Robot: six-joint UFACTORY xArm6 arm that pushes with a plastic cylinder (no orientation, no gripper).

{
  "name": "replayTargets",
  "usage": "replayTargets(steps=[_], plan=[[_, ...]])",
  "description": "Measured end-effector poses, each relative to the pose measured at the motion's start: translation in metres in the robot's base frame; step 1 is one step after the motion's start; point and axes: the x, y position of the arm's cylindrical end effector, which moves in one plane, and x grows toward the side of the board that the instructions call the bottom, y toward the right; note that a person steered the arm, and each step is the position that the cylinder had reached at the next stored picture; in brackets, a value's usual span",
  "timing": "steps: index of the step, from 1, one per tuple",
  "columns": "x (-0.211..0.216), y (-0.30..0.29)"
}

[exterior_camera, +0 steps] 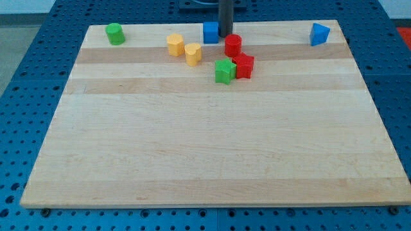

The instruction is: Move the blue triangle vertically to the bottom side of the green star

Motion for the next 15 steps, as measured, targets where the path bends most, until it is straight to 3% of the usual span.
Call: replayTargets(steps=[2, 3, 5, 8, 11, 13, 15], plan=[[-0.011, 0.100], [-0.032, 0.138], [-0.031, 0.198], [0.029, 0.199], [0.042, 0.240], [0.062, 0.202], [0.111, 0.160]])
